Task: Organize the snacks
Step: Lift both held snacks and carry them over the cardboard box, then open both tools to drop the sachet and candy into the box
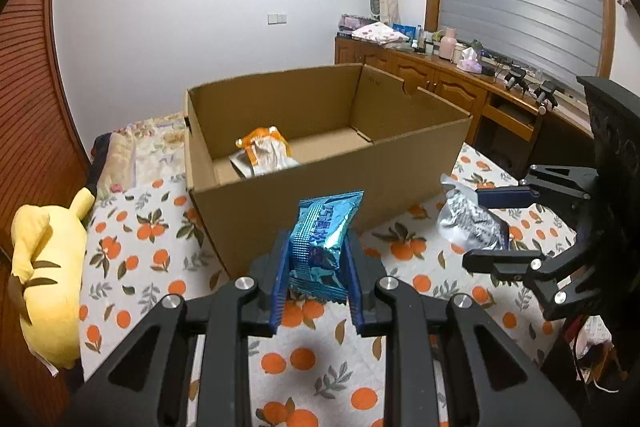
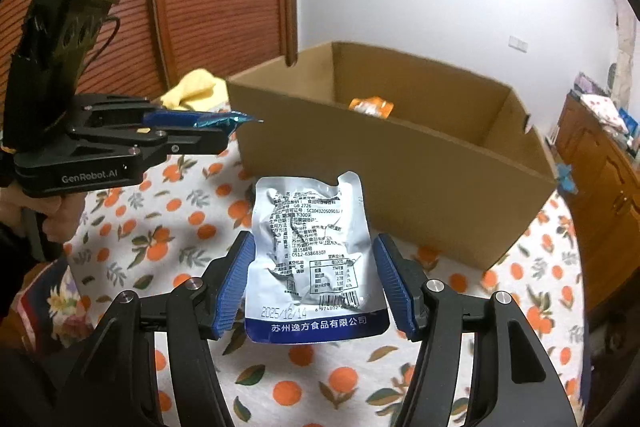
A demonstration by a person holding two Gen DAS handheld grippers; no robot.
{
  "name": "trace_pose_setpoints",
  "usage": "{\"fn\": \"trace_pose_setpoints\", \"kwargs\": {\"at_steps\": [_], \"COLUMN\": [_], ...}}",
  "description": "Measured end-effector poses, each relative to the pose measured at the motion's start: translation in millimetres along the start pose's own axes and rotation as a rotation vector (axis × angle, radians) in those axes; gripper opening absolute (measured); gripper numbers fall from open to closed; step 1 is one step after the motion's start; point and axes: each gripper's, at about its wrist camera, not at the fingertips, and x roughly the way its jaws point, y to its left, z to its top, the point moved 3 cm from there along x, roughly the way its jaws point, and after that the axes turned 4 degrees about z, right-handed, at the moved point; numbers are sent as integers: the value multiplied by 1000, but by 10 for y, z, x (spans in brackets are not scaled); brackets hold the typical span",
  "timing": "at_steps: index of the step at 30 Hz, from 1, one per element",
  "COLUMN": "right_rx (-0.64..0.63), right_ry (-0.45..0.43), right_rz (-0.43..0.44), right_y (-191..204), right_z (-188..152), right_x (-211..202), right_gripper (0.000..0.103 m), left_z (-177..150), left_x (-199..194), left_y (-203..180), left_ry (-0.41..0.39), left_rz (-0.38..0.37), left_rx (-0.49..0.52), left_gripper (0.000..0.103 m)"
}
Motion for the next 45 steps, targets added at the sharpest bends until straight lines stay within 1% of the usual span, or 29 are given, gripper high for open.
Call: {"fn": "trace_pose_setpoints", "kwargs": {"at_steps": [11, 13, 21, 25, 31, 45], "right_rx": [1, 0, 3, 5, 13, 33], "right_ry": [-62, -69, -95, -106, -117, -96], "right_rz": [-45, -49, -76, -76, -71, -50], "right_y": [-215, -256, -365, -408, -522, -979], "right_z": [255, 303, 509, 599, 721, 978], "right_x": [-219, -231, -237, -224, -138, 349], "right_gripper": [63, 63, 63, 63, 63, 63], "left_z": [285, 323, 494, 559, 656, 894], "left_x": [-43, -30, 16, 67, 251, 787], "left_y": [54, 83, 139, 172, 253, 395], "left_ry": [-42, -47, -58, -57, -45, -17], "left_rz": [17, 6, 28, 41, 56, 70], "left_rx": [-8, -25, -28, -27, -36, -60], "left_gripper": [23, 24, 24, 24, 24, 24]}}
